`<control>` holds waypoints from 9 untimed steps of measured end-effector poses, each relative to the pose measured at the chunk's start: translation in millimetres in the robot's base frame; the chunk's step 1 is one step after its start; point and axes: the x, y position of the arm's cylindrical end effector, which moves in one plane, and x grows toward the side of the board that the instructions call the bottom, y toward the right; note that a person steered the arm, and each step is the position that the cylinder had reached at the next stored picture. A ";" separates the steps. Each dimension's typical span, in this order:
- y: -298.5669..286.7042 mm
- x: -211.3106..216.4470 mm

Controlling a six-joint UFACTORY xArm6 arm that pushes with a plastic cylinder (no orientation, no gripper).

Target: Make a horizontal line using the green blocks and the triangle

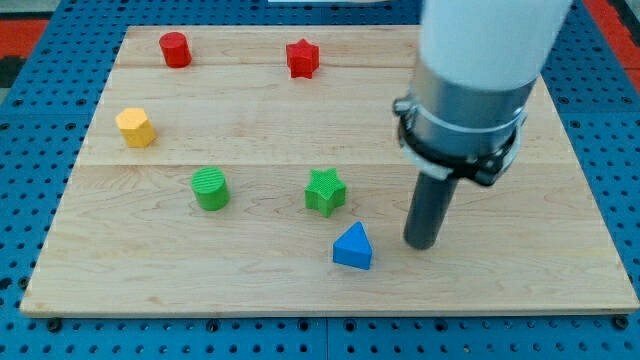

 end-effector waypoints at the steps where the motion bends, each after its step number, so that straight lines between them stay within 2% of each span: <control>1: -31.0 -25.3; 2: -54.1 -53.9; 3: -90.4 -61.2; 4: -149.2 -31.0; 6: -156.6 0.8; 7: -225.3 0.9; 8: -268.1 0.9; 9: -267.1 -14.7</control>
